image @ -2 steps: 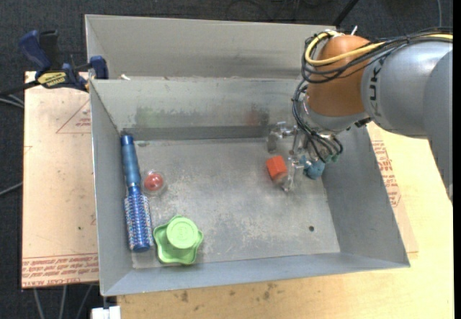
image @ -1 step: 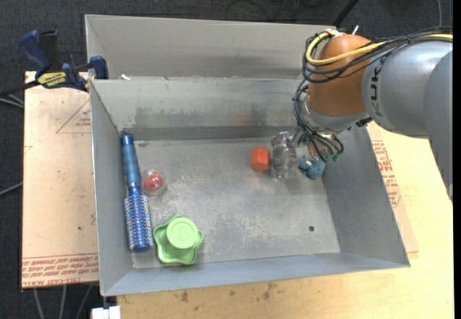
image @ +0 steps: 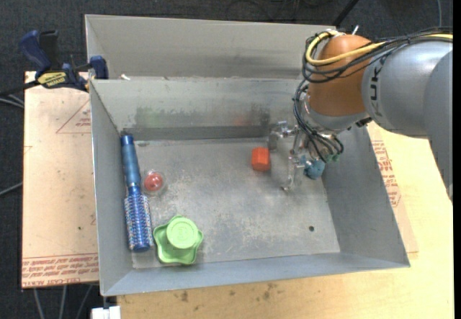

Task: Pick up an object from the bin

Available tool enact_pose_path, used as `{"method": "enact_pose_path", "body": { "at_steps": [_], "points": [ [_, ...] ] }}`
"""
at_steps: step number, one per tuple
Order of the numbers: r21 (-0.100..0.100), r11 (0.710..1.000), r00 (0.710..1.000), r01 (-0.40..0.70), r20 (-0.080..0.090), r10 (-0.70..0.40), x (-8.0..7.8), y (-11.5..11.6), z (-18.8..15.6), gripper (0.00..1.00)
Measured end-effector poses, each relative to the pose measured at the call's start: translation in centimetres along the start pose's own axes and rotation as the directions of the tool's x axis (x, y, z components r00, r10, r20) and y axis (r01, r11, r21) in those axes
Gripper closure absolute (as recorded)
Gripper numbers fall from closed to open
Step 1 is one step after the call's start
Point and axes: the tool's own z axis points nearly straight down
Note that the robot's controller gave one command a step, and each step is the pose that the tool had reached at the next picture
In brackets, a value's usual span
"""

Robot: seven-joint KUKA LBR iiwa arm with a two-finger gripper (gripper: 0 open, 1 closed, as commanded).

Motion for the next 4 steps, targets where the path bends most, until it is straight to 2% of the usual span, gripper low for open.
{"method": "enact_pose_path", "body": {
  "at_steps": [1,2,3,4],
  "points": [
    [0.0,0.975,0.975,0.222,-0.001,-0.222,0.2,1.1,0.0,0.0],
    [0.0,0.971,0.971,0.24,0.002,-0.24,-2.0,4.9,-0.1,0.0],
    [0.0,0.972,0.972,0.235,0.0,-0.235,-1.9,4.7,-0.1,1.0],
    [0.005,0.938,0.938,0.348,0.008,-0.348,-0.7,6.3,-19.5,1.0]
  ]
}}
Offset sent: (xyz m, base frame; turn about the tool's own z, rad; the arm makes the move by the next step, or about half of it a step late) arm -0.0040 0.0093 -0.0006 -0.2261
